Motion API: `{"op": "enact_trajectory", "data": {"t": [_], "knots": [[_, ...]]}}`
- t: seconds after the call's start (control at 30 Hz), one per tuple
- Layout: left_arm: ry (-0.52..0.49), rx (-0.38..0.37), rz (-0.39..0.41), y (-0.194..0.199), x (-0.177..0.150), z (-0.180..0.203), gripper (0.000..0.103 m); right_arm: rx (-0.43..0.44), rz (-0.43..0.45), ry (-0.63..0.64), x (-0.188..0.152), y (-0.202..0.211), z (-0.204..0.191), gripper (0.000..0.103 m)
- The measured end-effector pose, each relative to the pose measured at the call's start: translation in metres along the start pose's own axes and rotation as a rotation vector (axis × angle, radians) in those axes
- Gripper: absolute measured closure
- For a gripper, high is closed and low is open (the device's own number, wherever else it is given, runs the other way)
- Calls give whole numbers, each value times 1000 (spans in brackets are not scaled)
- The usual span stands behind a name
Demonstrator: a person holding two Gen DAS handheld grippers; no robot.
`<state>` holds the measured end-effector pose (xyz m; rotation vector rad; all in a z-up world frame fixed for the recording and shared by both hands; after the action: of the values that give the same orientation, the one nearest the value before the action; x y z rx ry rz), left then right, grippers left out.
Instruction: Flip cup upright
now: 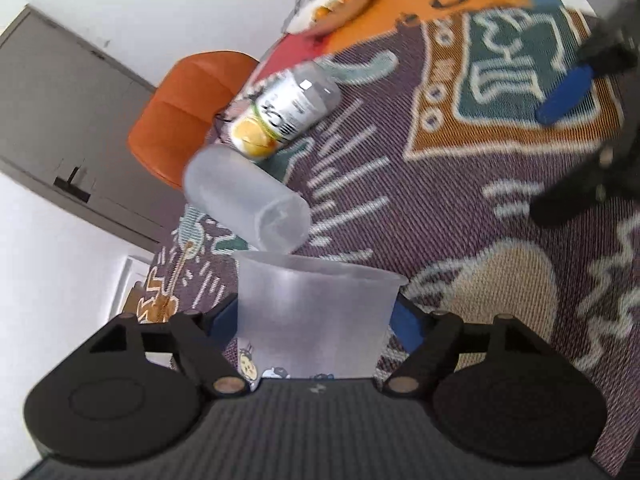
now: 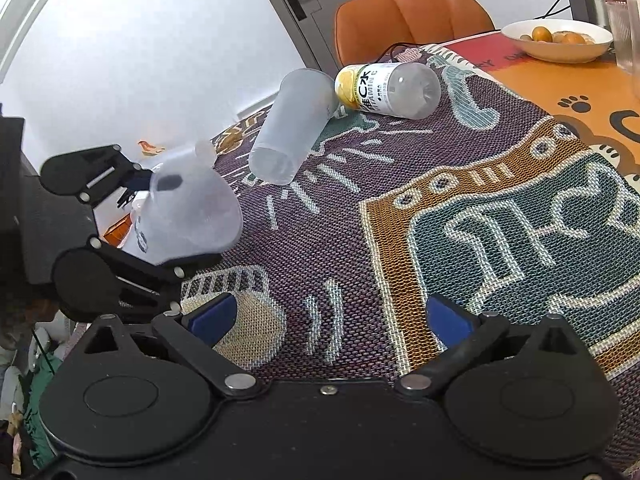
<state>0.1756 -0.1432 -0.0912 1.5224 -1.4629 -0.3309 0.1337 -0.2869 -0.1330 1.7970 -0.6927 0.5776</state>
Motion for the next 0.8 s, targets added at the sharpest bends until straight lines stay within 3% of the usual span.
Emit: {"op": "enact_trajectory", "data": {"t": [0.53,0.8], "knots": [[403,78,237,69,5,-54,28,27,55,55,11,20,-22,0],[605,48,313,85,-15,-67,28,40,60,94,15,21,-36,0]]}}
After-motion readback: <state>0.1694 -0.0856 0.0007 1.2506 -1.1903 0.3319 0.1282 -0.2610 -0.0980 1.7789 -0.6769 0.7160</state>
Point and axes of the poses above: each gripper's, at about its wrist camera, not at the fingertips, and y roughly against the way its jaws point, z to its right, x to its top, the point moved 4 cm from there along -y, roughly the way its jaws point, and after that the axes turned 10 degrees about -x, right-handed, at the moved point
